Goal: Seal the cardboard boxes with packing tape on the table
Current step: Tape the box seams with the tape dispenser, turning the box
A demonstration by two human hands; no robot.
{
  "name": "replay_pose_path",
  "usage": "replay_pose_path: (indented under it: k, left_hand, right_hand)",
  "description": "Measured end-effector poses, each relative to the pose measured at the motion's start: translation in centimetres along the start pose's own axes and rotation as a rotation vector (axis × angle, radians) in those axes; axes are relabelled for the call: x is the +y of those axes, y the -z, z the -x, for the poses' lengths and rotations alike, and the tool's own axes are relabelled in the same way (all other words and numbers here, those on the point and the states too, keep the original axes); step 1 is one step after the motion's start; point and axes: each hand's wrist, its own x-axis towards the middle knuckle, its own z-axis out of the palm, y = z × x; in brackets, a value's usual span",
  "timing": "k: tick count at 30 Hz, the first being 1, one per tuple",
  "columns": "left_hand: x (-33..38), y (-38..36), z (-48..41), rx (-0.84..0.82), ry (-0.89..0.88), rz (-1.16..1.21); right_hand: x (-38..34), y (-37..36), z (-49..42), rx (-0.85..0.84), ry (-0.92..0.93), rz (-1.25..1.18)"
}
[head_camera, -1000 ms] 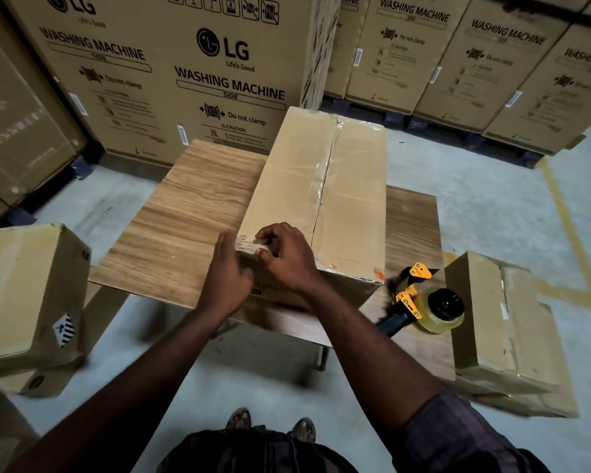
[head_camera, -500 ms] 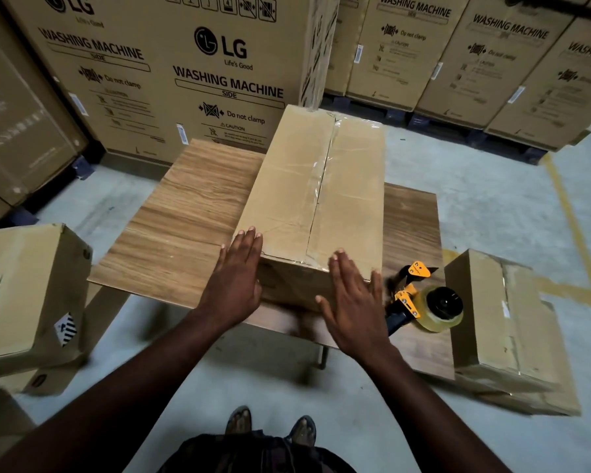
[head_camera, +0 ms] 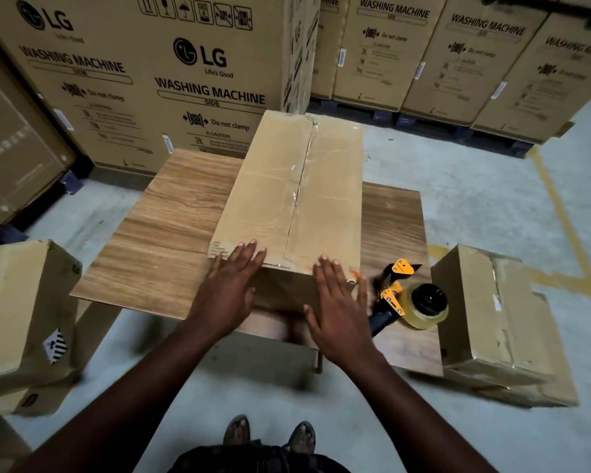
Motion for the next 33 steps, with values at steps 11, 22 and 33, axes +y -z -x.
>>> replay_pose_path:
  k: [11, 22, 33]
  left_hand:
    - [6.2, -1.0, -2.1, -0.132, -0.017, 0.115]
    - [3.6, 0.2, -6.5, -0.081, -0.034, 0.163]
    - [2.7, -1.8, -8.5, -0.058, -0.070, 0.051]
  right_hand:
    - [1.5, -0.1, 1.9, 0.018, -0.014, -0.083]
    - [-0.3, 2.2, -3.2, -0.027, 0.102, -0.304]
    - [-0.4, 2.1, -15.8, -0.237, 0.081, -0.227]
